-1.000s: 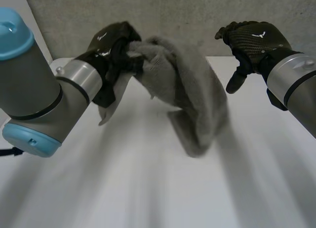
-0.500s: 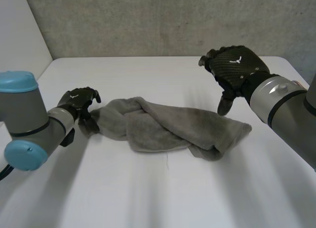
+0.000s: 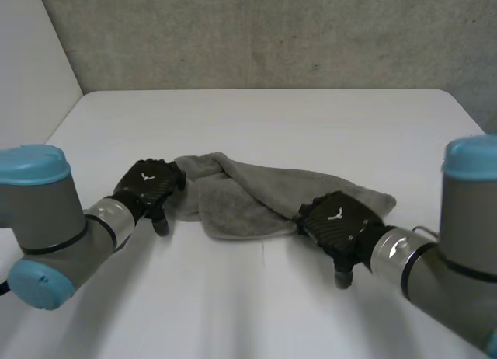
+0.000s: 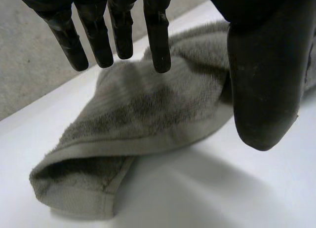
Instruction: Fold the towel.
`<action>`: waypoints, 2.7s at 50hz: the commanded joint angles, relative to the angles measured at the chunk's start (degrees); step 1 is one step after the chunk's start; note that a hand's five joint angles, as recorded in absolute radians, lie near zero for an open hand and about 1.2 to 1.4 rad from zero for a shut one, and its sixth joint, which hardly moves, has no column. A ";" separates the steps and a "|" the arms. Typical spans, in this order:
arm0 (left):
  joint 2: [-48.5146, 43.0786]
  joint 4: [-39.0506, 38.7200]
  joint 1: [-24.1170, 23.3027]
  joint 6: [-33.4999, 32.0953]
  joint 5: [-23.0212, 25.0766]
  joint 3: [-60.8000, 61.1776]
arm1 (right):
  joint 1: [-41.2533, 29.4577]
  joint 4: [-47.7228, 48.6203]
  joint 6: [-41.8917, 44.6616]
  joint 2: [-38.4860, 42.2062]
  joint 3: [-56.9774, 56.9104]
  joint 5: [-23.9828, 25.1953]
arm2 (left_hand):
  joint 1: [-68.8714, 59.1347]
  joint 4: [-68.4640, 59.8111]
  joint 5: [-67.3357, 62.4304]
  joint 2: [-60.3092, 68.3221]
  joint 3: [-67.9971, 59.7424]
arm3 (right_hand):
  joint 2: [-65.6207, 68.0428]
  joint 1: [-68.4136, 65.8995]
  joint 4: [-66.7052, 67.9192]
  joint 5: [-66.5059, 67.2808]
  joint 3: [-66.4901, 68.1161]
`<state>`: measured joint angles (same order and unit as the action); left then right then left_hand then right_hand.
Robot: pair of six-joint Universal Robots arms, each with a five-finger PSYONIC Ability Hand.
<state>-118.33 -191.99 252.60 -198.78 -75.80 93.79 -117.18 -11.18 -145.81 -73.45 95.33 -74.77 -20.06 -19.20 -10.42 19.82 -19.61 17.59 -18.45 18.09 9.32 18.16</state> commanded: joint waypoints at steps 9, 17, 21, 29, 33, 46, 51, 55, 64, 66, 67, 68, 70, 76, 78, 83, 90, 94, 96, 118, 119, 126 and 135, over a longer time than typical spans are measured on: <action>-4.54 0.39 -3.85 -0.20 0.13 -4.76 | -1.22 10.64 -0.88 10.69 -2.78 -6.26 | -0.42 -1.28 -0.06 0.66 -0.87 | 2.08 -1.22 1.59 0.36 1.51; -4.97 0.12 -8.95 3.31 0.21 -6.42 | -0.86 12.23 -0.62 13.76 -5.24 -7.85 | 0.25 -0.60 0.62 -0.01 -0.19 | 2.08 -1.22 1.59 0.36 1.51; -6.12 0.12 -10.64 3.93 0.13 -7.75 | -0.69 12.24 -0.79 14.56 -6.12 -8.72 | 0.25 -0.60 0.62 -0.01 -0.19 | 2.08 -1.22 1.59 0.36 1.51; -10.08 0.30 -12.31 3.93 -0.40 -11.44 | 1.16 12.50 -0.88 15.70 -8.32 -11.62 | 0.25 -0.60 0.62 -0.01 -0.19 | 2.08 -1.22 1.59 0.36 1.51; -12.00 0.21 -12.74 3.84 -0.49 -12.93 | 1.16 12.85 -0.97 16.06 -9.20 -12.68 | 0.25 -0.60 0.62 -0.01 -0.19 | 2.08 -1.22 1.59 0.36 1.51; -14.91 0.04 -12.75 4.02 -4.71 -16.54 | 0.90 14.70 -3.69 16.76 -11.14 -13.03 | -0.25 -1.11 0.11 0.49 -0.70 | 5.95 -5.09 5.45 4.22 5.38; -15.26 0.12 -12.75 3.93 -5.67 -18.38 | 0.19 14.70 -6.33 18.86 -14.64 -13.21 | -0.92 -1.78 -0.56 1.16 -1.37 | 8.48 -7.62 7.98 6.75 7.90; -16.75 0.12 -12.75 3.67 -5.76 -20.22 | 0.11 14.61 -6.33 20.18 -16.49 -13.30 | -1.43 -2.29 -1.07 1.67 -1.87 | 9.31 -8.45 8.81 7.58 8.74; -18.07 0.12 -12.57 3.67 -5.85 -21.90 | -0.42 14.08 -8.70 23.87 -20.62 -13.30 | -11.15 -12.00 -10.78 11.38 -11.59 | 11.67 -10.81 11.17 9.94 11.09; -18.07 0.12 -12.48 3.75 -5.76 -21.99 | -0.51 14.08 -9.49 24.49 -21.24 -13.30 | -16.35 -17.20 -15.98 16.59 -16.79 | 12.50 -11.64 12.01 10.78 11.93; -18.07 0.12 -12.48 3.75 -5.76 -21.99 | -0.60 14.08 -10.28 25.10 -21.85 -13.30 | -16.40 -17.26 -16.04 16.64 -16.84 | 13.85 -12.98 13.35 12.12 13.27; -18.07 0.12 -12.48 3.75 -5.76 -22.07 | -0.60 14.08 -10.29 25.11 -21.86 -13.30 | -20.73 -21.59 -20.37 20.97 -21.17 | 13.86 -13.00 13.36 12.13 13.28; -18.07 0.12 -12.39 3.75 -5.76 -22.16 | -0.69 13.99 -11.08 25.72 -22.56 -13.21 | -25.48 -26.34 -25.12 25.72 -25.93 | 14.53 -13.67 14.03 12.80 13.95; -17.99 0.12 -11.96 3.84 -5.76 -23.13 | -1.21 13.99 -12.13 28.10 -24.93 -13.21 | -42.27 -43.13 -41.91 42.51 -42.72 | 24.62 -23.76 24.12 22.90 24.05; -17.90 0.12 -11.69 3.84 -5.85 -23.39 | -1.65 13.99 -12.13 29.32 -26.25 -13.30 | -46.51 -47.37 -46.15 46.75 -46.95 | 45.02 -44.16 44.52 43.29 44.44; -16.24 0.56 -9.77 4.11 -5.94 -24.27 | -1.65 12.68 -12.13 28.98 -29.23 -13.21 | -59.94 -60.80 -59.58 60.18 -60.39 | 62.41 -61.55 61.91 60.68 61.84; -7.46 0.91 -6.60 7.78 -5.76 -23.83 | 0.63 4.50 -15.47 20.89 -36.36 -11.98 | -59.94 -60.80 -59.58 60.18 -60.39 | 62.41 -61.55 61.91 60.68 61.84; -1.81 1.09 -4.66 12.19 -5.41 -23.39 | 4.23 -1.80 -18.45 14.06 -42.93 -8.48 | -59.94 -60.80 -59.58 60.18 -60.39 | 62.41 -61.55 61.91 60.68 61.84; 3.26 1.44 -2.65 17.35 -5.15 -23.22 | 5.11 -4.00 -18.81 12.03 -45.13 -6.64 | -59.94 -60.80 -59.58 60.18 -60.39 | 62.41 -61.55 61.91 60.68 61.84; 6.55 2.94 2.11 28.19 -1.46 -10.57 | 4.60 -12.47 -15.83 9.11 -33.40 -2.05 | -57.14 -57.99 -56.77 57.37 -57.58 | 7.16 -6.30 6.66 5.43 6.58; 6.54 2.94 2.11 28.19 -1.46 -10.56 | 4.59 -12.46 -15.82 9.11 -33.37 -2.05 | -57.11 -57.96 -56.74 57.35 -57.55 | 7.13 -6.27 6.63 5.40 6.55; -0.13 2.41 5.70 21.27 -1.46 -9.94 | 3.97 -6.49 -13.89 9.20 -23.37 -2.13 | -34.63 -35.49 -34.27 34.87 -35.08 | 5.11 -4.25 4.61 3.38 4.53; -3.48 2.76 8.08 12.10 -1.54 -12.32 | 4.06 -3.85 -13.45 8.68 -17.56 -1.96 | 7.99 7.13 8.35 -7.75 7.55 | 5.11 -4.25 4.61 3.38 4.53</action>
<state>-120.80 -189.47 259.78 -182.29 -77.44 82.70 -113.29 -16.14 -159.23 -64.35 75.19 -76.87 -16.60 -17.85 -5.73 17.33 -17.88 26.29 -25.80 25.75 13.69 25.94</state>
